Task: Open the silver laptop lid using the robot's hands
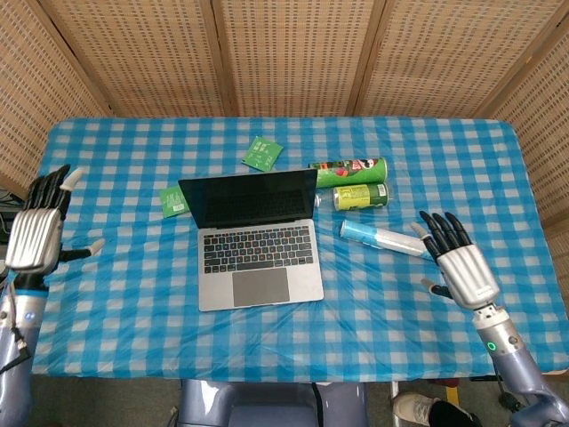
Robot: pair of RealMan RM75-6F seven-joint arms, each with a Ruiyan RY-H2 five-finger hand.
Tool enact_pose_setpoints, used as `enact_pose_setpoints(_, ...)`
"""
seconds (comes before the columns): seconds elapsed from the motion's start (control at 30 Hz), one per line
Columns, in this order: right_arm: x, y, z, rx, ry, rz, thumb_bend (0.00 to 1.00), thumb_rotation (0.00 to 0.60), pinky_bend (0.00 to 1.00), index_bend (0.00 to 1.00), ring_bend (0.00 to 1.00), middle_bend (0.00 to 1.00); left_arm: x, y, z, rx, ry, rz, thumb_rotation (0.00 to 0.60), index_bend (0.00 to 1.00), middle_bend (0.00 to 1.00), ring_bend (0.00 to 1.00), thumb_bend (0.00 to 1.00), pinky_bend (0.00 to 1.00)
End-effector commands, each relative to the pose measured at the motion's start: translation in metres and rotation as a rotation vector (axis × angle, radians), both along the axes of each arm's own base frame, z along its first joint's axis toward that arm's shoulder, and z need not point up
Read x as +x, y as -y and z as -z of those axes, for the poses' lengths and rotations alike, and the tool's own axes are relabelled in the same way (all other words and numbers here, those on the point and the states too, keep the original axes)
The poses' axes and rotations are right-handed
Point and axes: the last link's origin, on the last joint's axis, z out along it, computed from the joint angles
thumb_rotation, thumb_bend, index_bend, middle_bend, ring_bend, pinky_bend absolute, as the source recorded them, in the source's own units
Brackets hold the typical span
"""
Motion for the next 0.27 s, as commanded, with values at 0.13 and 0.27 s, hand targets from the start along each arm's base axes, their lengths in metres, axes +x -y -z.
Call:
enact_pose_setpoints(0.13, -0.013, -0.027, -0.01, -0.062, 0.057, 0.094, 0.0, 0.6, 0.0, 0.03, 0.0, 0.0, -0.036, 0.056, 0.012, -0.026, 0.017, -0.062, 0.6, 0.0, 0.0, 0.0, 0.0, 0.0)
enact_pose_setpoints(0.27, -0.012, -0.039, -0.013, -0.077, 0.07, 0.114, 0.0, 0.6, 0.0, 0.03, 0.0, 0.0, -0.043, 0.075, 0.021, -0.052, 0.019, -0.065, 0.6, 0.0, 0.0, 0.0, 0.0, 0.0)
